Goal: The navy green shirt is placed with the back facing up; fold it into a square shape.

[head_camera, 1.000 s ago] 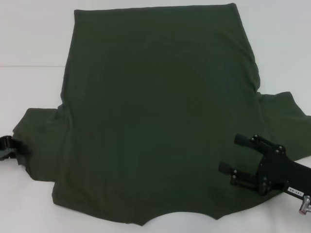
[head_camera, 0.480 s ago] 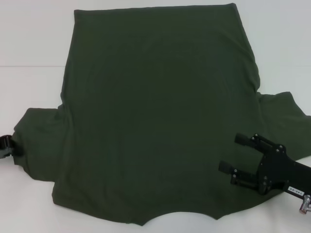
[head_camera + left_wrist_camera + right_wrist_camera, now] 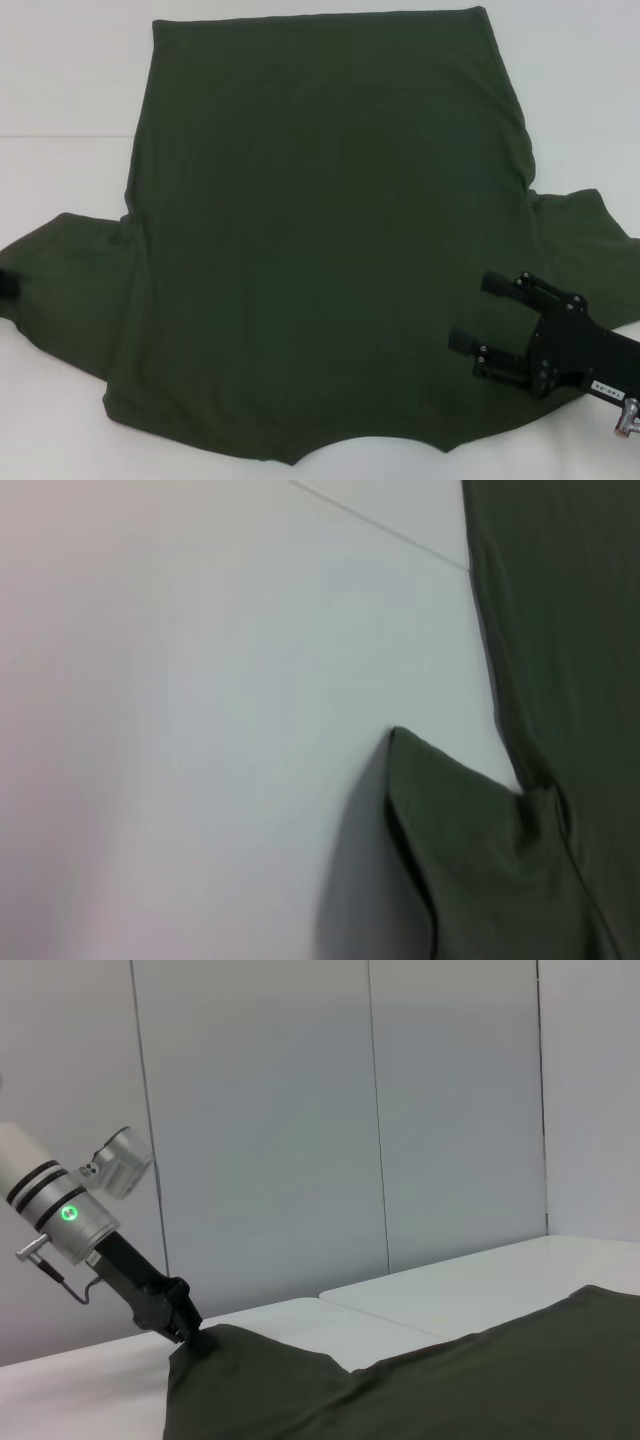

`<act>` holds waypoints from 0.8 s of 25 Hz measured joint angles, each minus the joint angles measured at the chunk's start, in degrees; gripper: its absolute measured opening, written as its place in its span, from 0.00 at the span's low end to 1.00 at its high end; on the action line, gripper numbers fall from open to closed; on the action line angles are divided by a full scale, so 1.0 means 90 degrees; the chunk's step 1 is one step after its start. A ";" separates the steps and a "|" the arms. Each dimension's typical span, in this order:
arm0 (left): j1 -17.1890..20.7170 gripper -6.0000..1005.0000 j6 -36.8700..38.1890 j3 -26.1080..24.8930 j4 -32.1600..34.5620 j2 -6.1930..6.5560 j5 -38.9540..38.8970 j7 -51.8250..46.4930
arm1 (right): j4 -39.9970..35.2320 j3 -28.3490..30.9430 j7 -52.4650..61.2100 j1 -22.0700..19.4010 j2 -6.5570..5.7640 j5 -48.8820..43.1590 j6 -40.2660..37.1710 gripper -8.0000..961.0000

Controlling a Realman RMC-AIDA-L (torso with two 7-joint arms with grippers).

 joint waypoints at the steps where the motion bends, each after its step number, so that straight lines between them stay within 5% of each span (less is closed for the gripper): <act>1: -0.0009 0.01 0.0001 -0.0005 0.0025 0.0007 0.0000 0.0000 | 0.0000 0.0000 0.0000 0.0004 0.0000 0.0000 0.0000 0.92; 20: -0.0181 0.01 0.0105 -0.0014 0.0472 0.0080 0.0050 -0.0141 | 0.0000 0.0000 0.0012 0.0033 -0.0009 0.0000 0.0001 0.92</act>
